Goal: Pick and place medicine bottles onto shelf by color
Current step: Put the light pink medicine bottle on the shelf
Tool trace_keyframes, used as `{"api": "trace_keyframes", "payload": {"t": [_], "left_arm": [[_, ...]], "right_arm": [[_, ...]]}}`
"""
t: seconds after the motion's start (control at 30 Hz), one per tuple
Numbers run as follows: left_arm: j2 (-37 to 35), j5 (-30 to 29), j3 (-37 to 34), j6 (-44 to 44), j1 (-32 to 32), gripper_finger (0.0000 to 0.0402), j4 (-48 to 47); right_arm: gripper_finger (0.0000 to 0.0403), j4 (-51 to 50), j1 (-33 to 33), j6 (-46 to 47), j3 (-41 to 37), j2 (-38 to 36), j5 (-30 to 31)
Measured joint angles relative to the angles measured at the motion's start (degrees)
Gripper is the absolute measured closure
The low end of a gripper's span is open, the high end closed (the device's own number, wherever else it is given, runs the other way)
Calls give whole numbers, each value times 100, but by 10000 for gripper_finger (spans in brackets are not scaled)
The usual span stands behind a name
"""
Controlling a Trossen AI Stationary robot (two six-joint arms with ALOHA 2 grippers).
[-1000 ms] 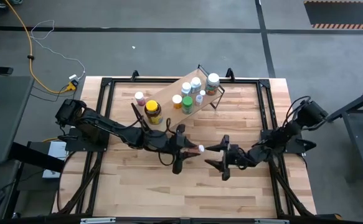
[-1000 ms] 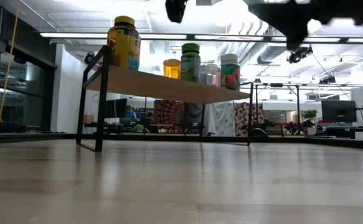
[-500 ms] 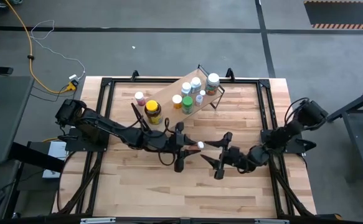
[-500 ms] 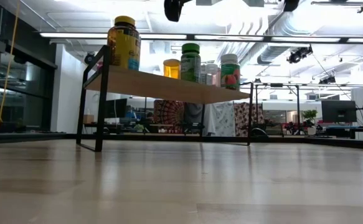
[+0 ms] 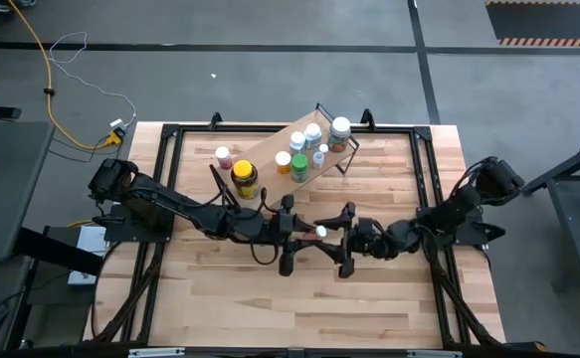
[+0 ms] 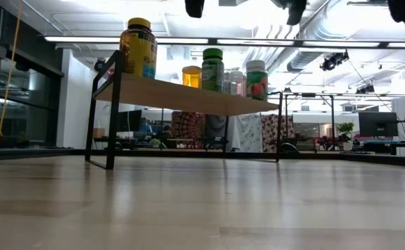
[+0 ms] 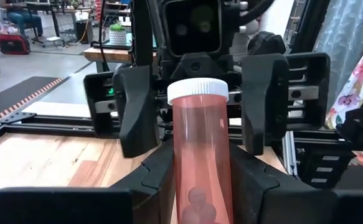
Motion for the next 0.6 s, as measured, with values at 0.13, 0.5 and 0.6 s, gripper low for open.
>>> {"api": "trace_keyframes", "payload": {"t": [0.13, 0.5, 0.6], "left_arm": [[-1, 0, 0, 49, 2, 300, -2], [0, -30, 0, 33, 2, 300, -5], [-2, -131, 0, 29, 2, 300, -5]], "right_arm": [[162, 52, -103, 70, 0, 0, -161], [163, 310, -106, -97, 0, 0, -307], [164, 308, -106, -97, 0, 0, -307]]}}
